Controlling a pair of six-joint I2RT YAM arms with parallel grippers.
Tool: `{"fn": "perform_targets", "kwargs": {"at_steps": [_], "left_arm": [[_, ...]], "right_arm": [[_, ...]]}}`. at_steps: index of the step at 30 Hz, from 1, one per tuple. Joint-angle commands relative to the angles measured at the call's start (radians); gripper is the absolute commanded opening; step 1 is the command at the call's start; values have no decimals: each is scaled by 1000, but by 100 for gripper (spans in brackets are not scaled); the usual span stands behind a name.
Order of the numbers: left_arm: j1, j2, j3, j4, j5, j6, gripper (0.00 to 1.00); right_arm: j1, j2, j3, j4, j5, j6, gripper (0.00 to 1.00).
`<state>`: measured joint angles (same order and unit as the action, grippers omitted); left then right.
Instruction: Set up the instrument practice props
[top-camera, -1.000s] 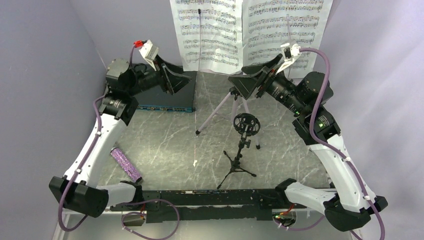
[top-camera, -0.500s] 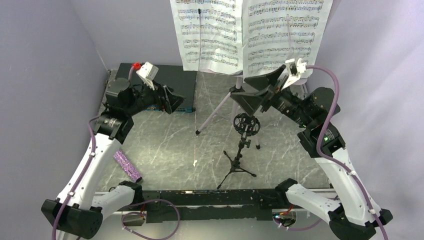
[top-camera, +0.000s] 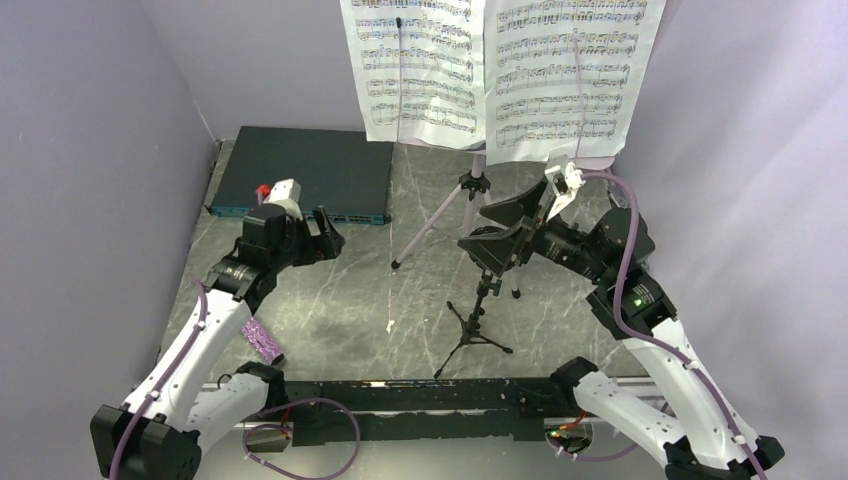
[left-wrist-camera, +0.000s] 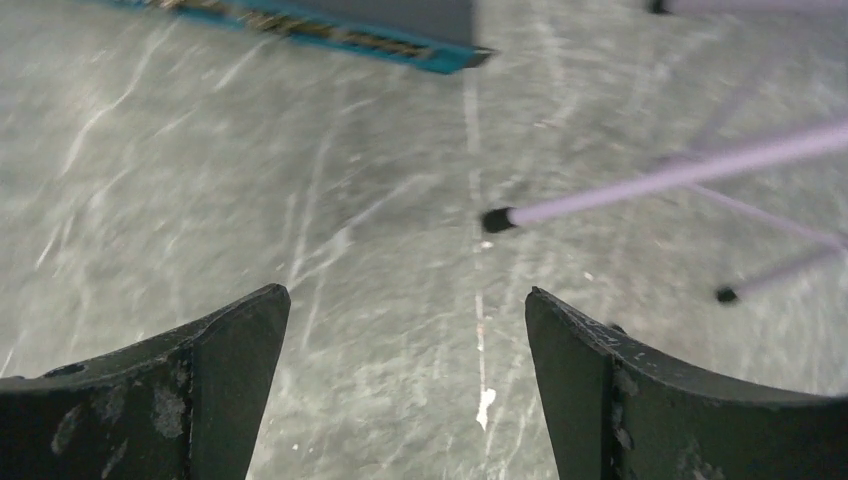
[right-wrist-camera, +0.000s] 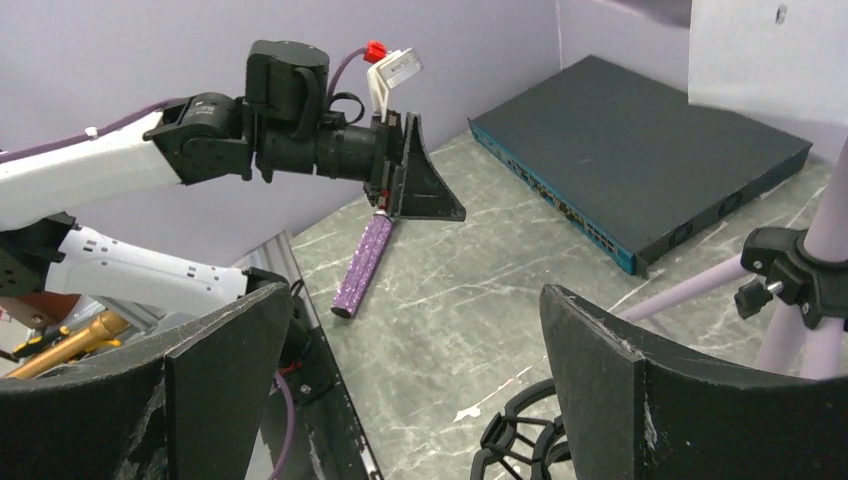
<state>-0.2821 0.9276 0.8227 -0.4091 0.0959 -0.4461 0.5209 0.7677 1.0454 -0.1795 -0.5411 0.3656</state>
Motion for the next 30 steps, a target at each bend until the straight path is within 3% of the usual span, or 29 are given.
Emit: {"fn": "perform_targets", "kwargs": {"at_steps": [1,8,20,24,30], "left_arm": [[1,17,-20,-132,-328,-237,94],[11,137,0,-323,-641,-447,94],[166,286,10,-612,-926,-830,94],[255,310,-25,-618,-909,-869,94],[433,261,-135,-394,-701,-743,94]], "right_arm": [[2,-36,-17,48,8,28,100],[2,-50,-27,23,26,9,100],[2,-30,-38,7,5,-19,100],[2,-23,-40,13,0,-14,100],[2,-6,-26,0,12,-9,100]]}}
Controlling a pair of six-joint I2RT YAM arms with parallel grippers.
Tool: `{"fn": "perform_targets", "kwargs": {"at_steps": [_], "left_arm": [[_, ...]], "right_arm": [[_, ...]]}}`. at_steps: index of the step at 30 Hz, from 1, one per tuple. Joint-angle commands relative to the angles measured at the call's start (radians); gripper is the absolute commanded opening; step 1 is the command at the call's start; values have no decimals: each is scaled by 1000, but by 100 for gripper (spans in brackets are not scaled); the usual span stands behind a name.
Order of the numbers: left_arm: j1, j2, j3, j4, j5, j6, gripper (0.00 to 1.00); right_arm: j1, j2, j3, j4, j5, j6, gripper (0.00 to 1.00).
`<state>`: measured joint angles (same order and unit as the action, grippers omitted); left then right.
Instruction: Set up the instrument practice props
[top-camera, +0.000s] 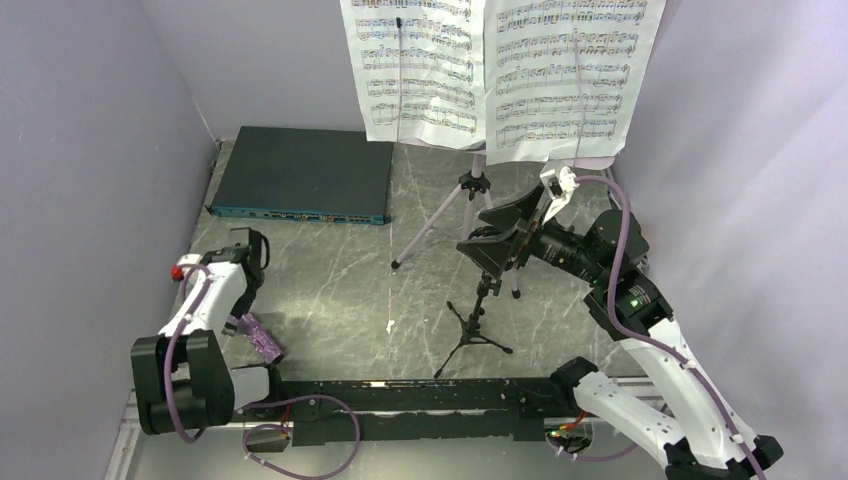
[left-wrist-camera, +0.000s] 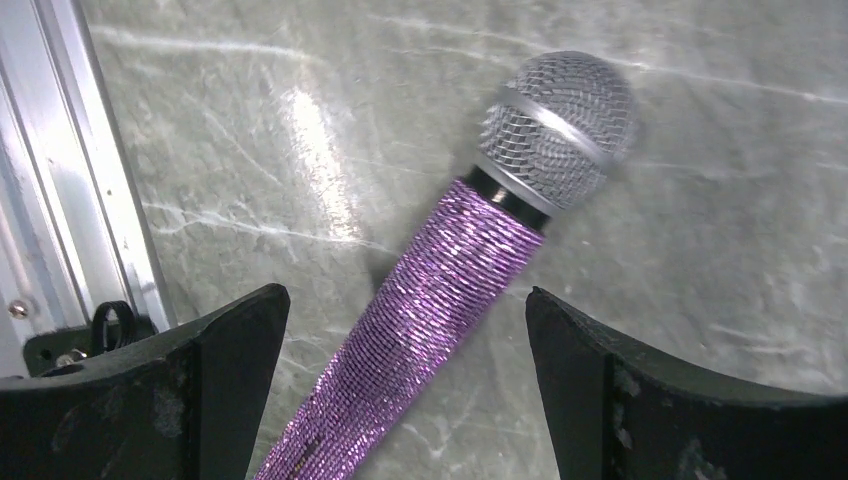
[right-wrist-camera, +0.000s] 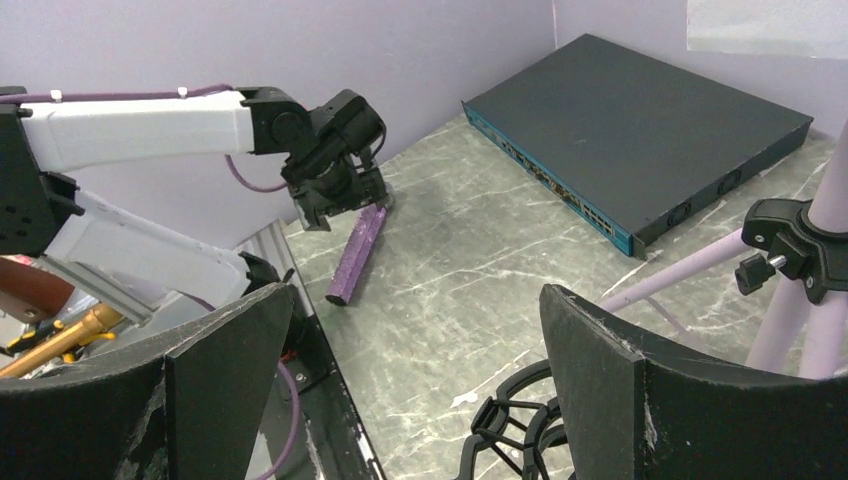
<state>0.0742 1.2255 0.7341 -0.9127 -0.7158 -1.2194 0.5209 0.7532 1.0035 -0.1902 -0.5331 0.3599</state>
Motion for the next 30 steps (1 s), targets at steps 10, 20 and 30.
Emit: {"fn": "perform_targets", "kwargs": {"at_steps": [10,20,30], "left_arm": [[167,44,-104,304,369,95,89],[167,97,-172,422,488,65,53],[167,-9,-245,513,612,115,3]], "right_arm": [[2,-23,83,-146,154,-20,100],[3,-97,175,-397,270,-103,100],[2,-140,154,-551,378,-65,100]]}}
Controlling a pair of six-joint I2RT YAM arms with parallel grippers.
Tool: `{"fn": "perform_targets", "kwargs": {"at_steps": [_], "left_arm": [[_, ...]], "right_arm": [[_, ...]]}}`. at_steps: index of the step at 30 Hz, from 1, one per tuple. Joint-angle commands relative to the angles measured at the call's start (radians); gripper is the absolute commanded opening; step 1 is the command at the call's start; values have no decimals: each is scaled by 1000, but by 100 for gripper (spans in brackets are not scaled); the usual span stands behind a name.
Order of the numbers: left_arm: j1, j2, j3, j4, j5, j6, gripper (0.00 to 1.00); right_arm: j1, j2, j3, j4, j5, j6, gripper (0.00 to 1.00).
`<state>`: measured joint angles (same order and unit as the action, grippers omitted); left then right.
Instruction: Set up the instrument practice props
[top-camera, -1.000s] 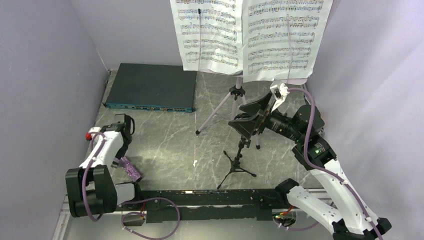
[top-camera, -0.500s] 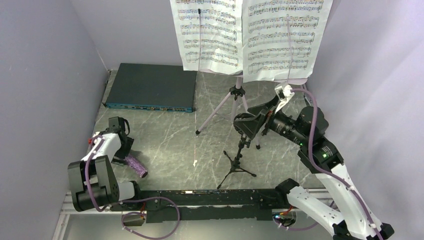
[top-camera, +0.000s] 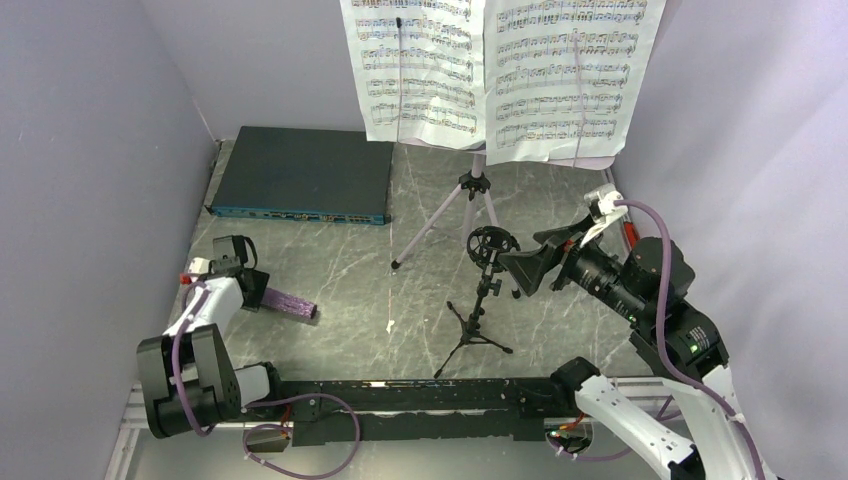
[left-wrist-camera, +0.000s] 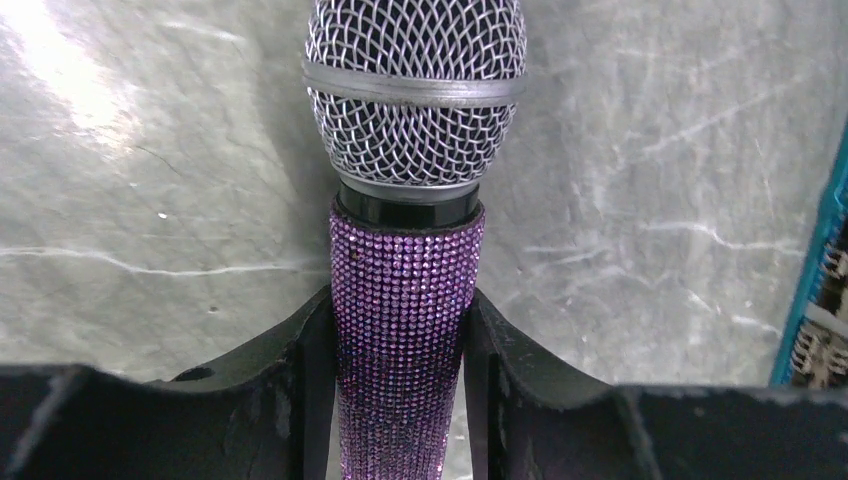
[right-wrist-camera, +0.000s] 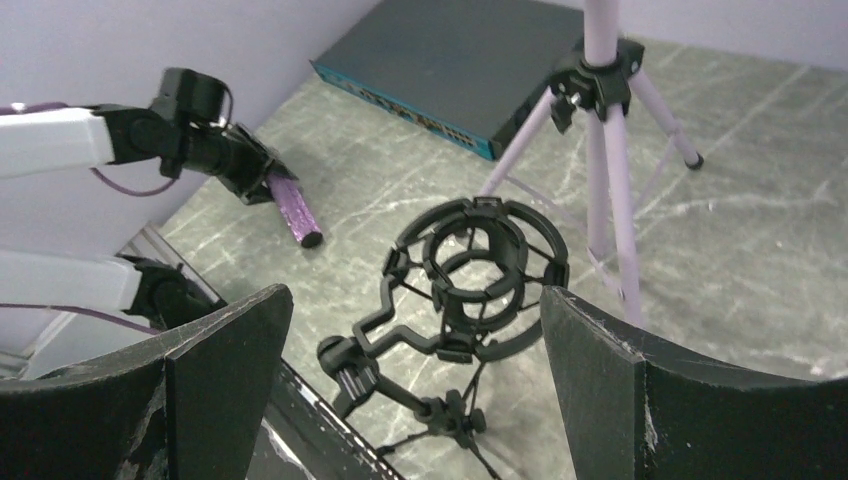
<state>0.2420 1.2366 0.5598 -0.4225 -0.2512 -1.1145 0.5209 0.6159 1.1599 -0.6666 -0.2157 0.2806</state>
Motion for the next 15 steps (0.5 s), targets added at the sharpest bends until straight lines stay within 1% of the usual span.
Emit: {"fn": "perform_targets", "kwargs": {"at_steps": [1,6,12,15], "left_arm": [[-1,-54,-73,24,160,17,3],[-3,-234,-65,6,196,77,3],[-2,-464,5,0,252,227,3],[-3,-537,60,42,352,329,3]], "right_arm": [[2,-2,-9,-77,60,18,100],[2,1,-21,-61,43,30,100],[2,-9,-28,-5,18,28,100],[1,-5,-32,23,-3,26,100]]}}
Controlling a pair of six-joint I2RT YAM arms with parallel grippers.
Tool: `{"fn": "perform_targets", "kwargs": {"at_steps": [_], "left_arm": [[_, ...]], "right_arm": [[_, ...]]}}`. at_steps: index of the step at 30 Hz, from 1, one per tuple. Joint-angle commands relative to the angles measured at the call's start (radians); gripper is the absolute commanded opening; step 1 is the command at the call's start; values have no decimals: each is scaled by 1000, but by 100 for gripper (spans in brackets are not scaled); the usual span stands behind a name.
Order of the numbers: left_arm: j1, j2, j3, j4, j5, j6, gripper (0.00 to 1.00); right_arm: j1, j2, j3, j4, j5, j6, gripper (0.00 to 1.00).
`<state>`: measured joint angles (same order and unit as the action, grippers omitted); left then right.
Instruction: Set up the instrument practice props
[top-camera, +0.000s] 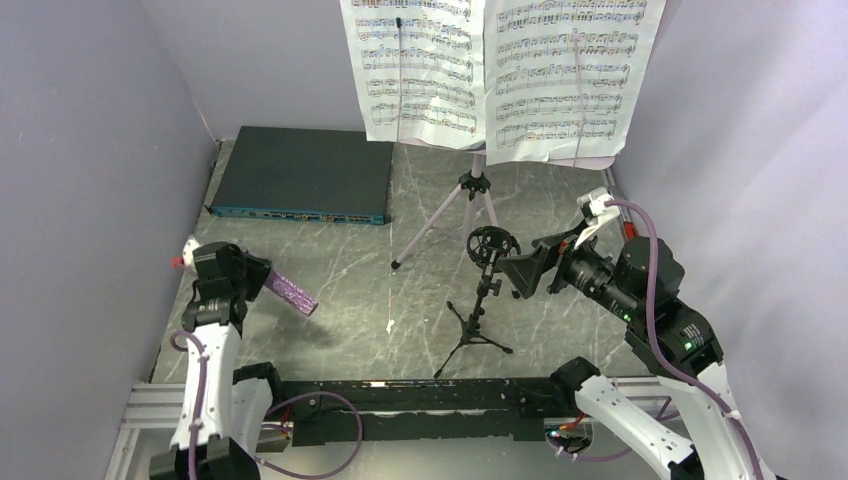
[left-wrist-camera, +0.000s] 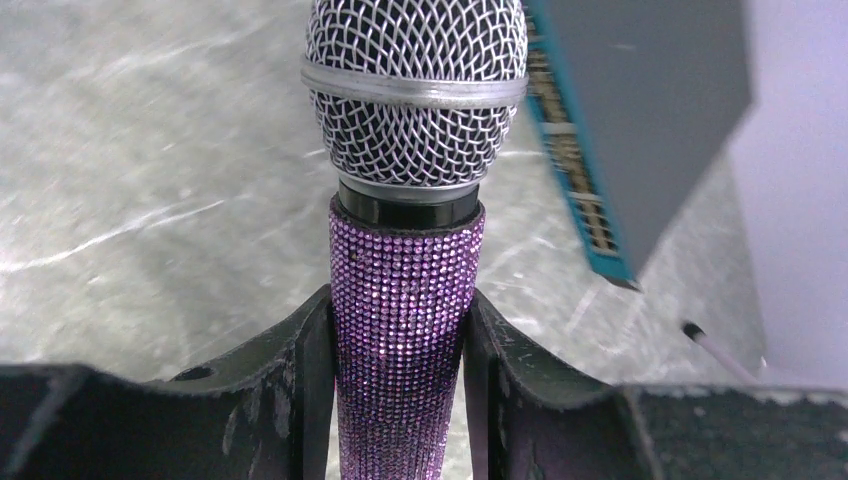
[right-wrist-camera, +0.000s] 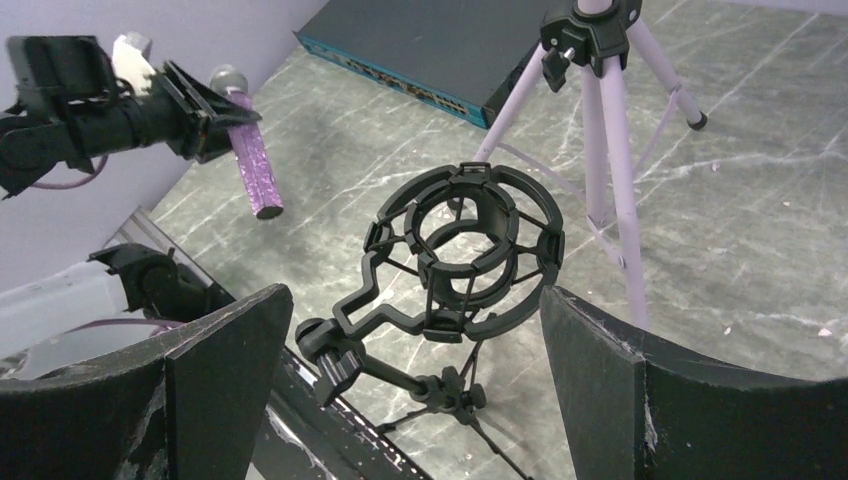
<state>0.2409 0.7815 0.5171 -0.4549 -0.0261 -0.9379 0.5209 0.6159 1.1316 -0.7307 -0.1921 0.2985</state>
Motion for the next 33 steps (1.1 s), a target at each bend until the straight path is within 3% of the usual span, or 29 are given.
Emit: {"fn": "perform_targets", "kwargs": {"at_steps": [1,6,12,16,24,33], "left_arm": [[-2,-101,119,98,181,184,3],[-2,-134,167,326,481,246,3],[-3,-61,212,775,871,203,3],[-23,-4,265,995,1029,187,3],[-202,6,299,1222,1081,373,3],[-404,47,322,1192,1066,532,3]], "right_arm": [[2,-2,-4,92,-33,6,100],[2,12,-4,88,-27,9,100],[2,0,-13,40,-3,28,100],[2,1,-18,-2,27,61,100],[2,32,-66,21,12,121,100],[2,69,-127,170,-142,126,99]]}}
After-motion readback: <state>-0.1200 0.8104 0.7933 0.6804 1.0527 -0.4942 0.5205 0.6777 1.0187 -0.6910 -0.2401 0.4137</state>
